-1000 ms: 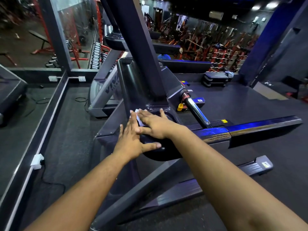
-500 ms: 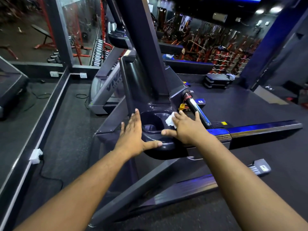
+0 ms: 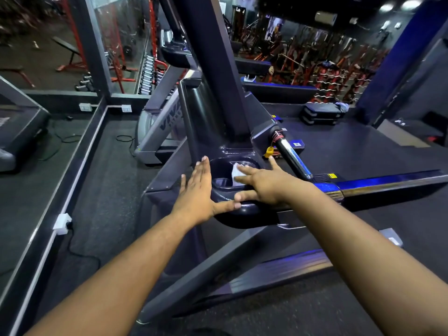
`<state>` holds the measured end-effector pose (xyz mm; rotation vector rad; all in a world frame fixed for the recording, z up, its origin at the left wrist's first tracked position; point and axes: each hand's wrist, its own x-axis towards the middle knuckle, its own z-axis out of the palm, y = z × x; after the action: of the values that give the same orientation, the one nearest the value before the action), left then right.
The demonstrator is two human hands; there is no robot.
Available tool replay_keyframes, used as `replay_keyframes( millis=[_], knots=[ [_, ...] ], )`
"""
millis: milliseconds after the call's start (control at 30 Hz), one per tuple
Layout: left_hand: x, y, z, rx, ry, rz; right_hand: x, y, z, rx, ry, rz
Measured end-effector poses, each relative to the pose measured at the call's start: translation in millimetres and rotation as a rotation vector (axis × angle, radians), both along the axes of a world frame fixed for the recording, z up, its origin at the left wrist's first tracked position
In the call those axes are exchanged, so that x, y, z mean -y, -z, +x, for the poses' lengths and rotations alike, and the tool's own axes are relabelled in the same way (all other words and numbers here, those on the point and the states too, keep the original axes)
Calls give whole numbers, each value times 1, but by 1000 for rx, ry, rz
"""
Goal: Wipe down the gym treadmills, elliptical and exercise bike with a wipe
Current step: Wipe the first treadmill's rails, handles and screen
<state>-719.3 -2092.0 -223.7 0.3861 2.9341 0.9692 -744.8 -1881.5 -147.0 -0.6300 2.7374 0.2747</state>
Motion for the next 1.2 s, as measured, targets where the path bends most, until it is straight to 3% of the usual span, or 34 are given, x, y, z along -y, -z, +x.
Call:
replay_keyframes(
  millis=[133,267,433,700,967,1200],
  knots=[
    [1,2,-2,-10,1,14,-7,-3,-5,-78,-19,115],
    [2,1,-3,-8,7,27,-3,3,-12,-27,79,34],
    [2,3,-2,-20,2,13,-17,12,10,-124,112,54],
    [1,1,-2,-15,16,27,10,26,27,-27,-46,-393],
    [1,4,-2,-27,-2,48,-18,39,51,-386,-10,-253],
    [-1,1,-2,-38,-12,45,25,50,63,-252,-156,-537]
  ],
)
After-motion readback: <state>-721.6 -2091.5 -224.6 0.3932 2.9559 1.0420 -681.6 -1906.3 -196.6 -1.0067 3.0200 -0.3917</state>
